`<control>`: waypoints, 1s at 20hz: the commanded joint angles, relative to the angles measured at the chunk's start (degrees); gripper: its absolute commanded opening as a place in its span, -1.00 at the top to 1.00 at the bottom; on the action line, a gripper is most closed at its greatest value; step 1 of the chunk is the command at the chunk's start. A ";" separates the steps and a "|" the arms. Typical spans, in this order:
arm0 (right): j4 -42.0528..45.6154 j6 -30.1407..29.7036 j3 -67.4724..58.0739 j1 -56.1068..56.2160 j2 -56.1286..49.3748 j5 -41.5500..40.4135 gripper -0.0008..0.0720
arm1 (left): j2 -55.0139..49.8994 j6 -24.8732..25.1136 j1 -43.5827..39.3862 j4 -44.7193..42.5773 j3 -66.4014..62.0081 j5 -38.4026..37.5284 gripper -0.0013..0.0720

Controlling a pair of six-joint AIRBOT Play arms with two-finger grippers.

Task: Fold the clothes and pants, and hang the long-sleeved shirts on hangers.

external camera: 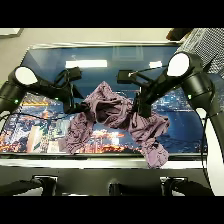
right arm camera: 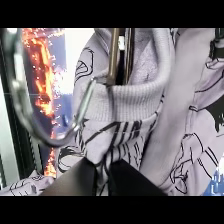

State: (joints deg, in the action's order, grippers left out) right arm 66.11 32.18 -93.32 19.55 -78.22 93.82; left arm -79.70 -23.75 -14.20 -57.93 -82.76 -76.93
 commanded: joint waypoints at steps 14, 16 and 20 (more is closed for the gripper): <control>-4.37 10.25 -0.02 -11.56 4.59 -0.85 0.11 | 1.27 4.79 -0.07 4.20 0.24 5.64 0.90; -6.71 10.23 0.00 -19.41 7.67 -0.98 -0.16 | 3.52 2.23 -0.09 4.20 0.24 5.57 0.90; -8.28 8.61 0.02 -31.98 9.81 -0.55 -0.28 | 9.25 1.62 -0.83 4.15 0.24 5.40 0.90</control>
State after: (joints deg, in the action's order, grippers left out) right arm 59.68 40.88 -93.34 -4.43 -70.00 93.34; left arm -73.95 -21.26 -14.63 -53.80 -82.46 -71.46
